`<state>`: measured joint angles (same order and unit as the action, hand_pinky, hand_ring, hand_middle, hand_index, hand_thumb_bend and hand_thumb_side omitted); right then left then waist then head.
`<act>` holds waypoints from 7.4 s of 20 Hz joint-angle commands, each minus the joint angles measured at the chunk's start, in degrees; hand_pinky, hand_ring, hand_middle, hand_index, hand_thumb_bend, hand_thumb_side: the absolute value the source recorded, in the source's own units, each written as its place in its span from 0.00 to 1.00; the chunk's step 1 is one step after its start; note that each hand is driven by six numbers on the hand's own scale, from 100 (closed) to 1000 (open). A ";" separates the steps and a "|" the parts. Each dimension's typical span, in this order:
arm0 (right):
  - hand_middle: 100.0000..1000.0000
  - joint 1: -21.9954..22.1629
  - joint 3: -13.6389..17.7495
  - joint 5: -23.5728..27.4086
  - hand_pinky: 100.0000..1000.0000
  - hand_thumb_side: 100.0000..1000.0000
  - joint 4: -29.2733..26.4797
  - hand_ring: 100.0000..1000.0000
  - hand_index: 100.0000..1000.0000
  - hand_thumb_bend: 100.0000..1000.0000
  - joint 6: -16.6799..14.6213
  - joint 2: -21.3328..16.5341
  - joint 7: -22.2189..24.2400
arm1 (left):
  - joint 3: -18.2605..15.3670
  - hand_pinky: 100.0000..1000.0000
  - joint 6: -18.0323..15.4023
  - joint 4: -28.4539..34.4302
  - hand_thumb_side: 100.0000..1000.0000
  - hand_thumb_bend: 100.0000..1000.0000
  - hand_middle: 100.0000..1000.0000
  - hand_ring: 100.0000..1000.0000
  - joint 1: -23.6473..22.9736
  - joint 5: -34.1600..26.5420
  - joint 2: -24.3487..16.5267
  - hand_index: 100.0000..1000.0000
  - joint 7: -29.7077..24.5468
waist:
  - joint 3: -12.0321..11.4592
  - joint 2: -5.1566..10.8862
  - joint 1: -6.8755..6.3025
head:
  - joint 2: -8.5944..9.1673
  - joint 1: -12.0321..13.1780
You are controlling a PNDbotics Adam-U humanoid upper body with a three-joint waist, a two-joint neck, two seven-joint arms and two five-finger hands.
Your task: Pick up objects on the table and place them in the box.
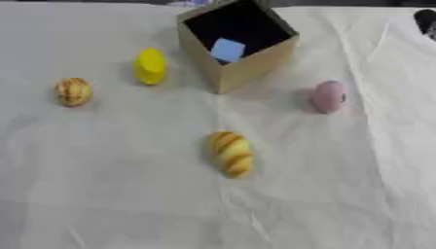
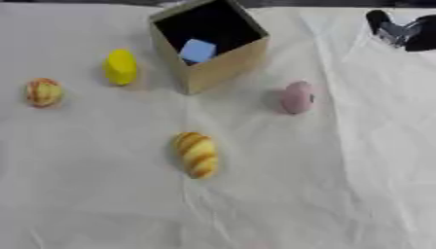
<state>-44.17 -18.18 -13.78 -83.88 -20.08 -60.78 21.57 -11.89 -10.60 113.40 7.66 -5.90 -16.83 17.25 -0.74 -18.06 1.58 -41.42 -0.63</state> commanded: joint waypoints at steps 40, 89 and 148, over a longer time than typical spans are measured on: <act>0.73 -9.97 -14.03 -7.85 0.88 0.22 12.87 0.81 0.85 0.25 -4.24 9.29 13.85 | 0.57 0.82 0.20 1.19 0.74 0.10 0.59 0.60 0.52 -0.82 -1.48 0.78 -1.19 | -1.17 0.13 -0.16 | 1.68 -0.39; 0.51 -32.98 2.02 -28.79 0.85 0.00 39.82 0.71 0.64 0.04 -7.65 34.05 -0.12 | 1.03 0.83 0.13 1.19 0.75 0.08 0.58 0.60 0.76 -1.57 -1.24 0.78 -2.66 | -2.33 -0.16 -0.99 | 1.61 -1.58; 0.77 -19.18 -22.20 -3.33 0.88 0.44 -7.77 0.85 0.88 0.00 1.36 22.46 21.53 | 1.70 0.83 0.50 1.19 0.75 0.08 0.59 0.61 1.05 -1.76 -1.65 0.78 -3.44 | -0.18 1.62 -0.84 | 0.71 -0.47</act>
<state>-62.53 -40.70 -16.70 -90.96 -18.92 -38.06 42.75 -10.10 -10.05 113.40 8.21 -7.54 -17.21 13.97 -1.00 -17.69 0.92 -40.36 -1.13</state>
